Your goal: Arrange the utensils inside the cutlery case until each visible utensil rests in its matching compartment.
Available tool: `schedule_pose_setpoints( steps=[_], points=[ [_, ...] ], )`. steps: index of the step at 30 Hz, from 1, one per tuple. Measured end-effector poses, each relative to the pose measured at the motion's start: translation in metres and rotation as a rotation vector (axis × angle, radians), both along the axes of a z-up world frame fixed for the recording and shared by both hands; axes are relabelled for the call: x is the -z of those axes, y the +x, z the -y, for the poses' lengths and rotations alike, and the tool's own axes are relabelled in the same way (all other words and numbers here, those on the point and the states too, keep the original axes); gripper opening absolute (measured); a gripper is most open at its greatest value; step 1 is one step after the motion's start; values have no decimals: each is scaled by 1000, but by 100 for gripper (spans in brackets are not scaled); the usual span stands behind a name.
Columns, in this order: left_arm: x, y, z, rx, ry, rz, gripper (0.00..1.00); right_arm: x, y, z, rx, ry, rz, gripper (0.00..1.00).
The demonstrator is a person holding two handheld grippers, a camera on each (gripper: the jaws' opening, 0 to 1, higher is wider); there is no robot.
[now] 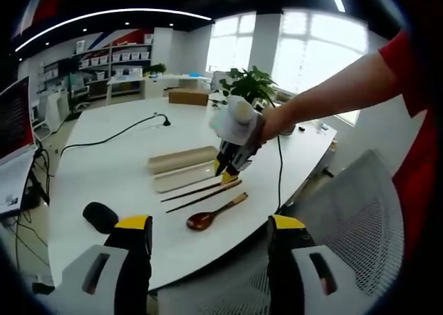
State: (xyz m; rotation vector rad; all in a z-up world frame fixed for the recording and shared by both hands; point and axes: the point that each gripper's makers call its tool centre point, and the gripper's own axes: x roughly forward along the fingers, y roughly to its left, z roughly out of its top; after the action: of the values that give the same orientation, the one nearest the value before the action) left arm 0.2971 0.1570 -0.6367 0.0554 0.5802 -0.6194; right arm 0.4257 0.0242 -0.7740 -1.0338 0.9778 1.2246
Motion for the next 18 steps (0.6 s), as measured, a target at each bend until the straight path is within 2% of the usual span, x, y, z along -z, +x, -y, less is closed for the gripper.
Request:
schedule_pose_setpoints(
  steps=[5,10,18],
  points=[
    [2,-1,2,11,8,-10,67,15,-2,-3,2,-18,-22,10],
    [4,-3,2,20,10,-20,67,22,1,-5,31,-12,-32,9],
    [1,-1,2,12,-6,-10,69,32,-2,-2,19,-37,-45,8]
  ],
)
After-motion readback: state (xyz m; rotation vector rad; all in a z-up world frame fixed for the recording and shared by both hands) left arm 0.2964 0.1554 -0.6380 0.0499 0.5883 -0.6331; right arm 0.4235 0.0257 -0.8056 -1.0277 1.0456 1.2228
